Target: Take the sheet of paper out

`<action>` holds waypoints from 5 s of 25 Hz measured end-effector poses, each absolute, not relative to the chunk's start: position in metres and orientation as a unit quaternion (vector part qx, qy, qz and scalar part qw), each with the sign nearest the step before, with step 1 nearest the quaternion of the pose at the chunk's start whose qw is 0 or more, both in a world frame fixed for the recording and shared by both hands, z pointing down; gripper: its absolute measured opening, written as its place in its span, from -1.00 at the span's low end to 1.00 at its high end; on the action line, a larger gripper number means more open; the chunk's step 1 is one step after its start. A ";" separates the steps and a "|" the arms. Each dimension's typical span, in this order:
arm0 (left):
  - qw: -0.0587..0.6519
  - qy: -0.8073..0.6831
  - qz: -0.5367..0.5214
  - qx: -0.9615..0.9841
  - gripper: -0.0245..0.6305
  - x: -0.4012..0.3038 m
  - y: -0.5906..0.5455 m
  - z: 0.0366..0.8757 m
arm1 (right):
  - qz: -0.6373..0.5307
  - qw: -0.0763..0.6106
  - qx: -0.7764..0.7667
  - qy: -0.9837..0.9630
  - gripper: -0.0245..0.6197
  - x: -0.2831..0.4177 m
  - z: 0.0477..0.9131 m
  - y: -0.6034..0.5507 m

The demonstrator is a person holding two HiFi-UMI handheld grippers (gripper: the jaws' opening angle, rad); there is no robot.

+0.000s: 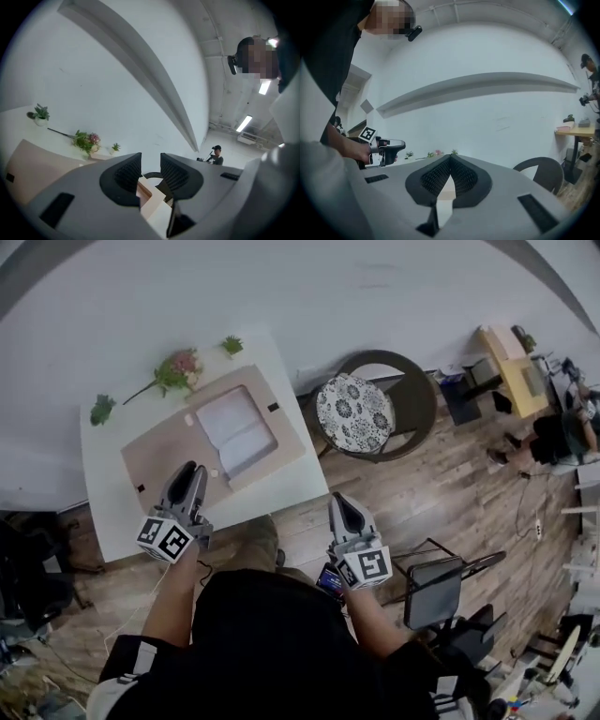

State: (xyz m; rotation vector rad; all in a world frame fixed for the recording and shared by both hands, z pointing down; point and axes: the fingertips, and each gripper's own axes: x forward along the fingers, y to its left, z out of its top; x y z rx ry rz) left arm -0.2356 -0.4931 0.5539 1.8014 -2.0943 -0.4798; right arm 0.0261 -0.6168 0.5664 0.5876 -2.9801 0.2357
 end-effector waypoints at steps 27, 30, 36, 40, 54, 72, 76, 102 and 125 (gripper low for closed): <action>0.499 -0.663 -0.041 0.557 -0.58 -0.282 -0.552 0.787 | 0.113 0.148 0.088 -0.979 -0.89 -0.156 0.654 -0.757; 0.501 -0.667 -0.005 0.551 -0.57 -0.282 -0.553 0.793 | 0.116 0.153 0.085 -0.978 -0.89 -0.159 0.659 -0.767; 0.514 -0.654 0.029 0.554 -0.58 -0.275 -0.562 0.798 | 0.130 0.166 0.083 -0.974 -0.89 -0.161 0.673 -0.771; 0.511 -0.665 0.072 0.540 -0.77 -0.280 -0.560 0.804 | 0.135 0.169 0.078 -0.973 -0.89 -0.162 0.677 -0.769; 0.509 -0.661 -0.032 0.551 -0.91 -0.300 -0.523 0.781 | 0.111 0.145 0.071 -0.981 -0.89 -0.177 0.648 -0.763; 0.261 -0.804 -0.051 0.532 -0.92 -0.376 -0.446 0.608 | 0.037 0.040 0.025 -0.998 -0.89 -0.202 0.536 -0.711; 0.170 -0.836 -0.063 0.518 -0.92 -0.364 -0.446 0.555 | 0.027 0.015 0.016 -0.999 -0.89 -0.180 0.508 -0.705; -0.070 -0.859 -0.027 0.506 -0.92 -0.084 -0.431 0.437 | -0.039 -0.043 0.043 -0.997 -0.89 0.093 0.455 -0.665; -0.051 -0.864 -0.042 0.499 -0.92 -0.034 -0.252 0.467 | -0.031 -0.033 0.069 -0.997 -0.89 0.140 0.469 -0.484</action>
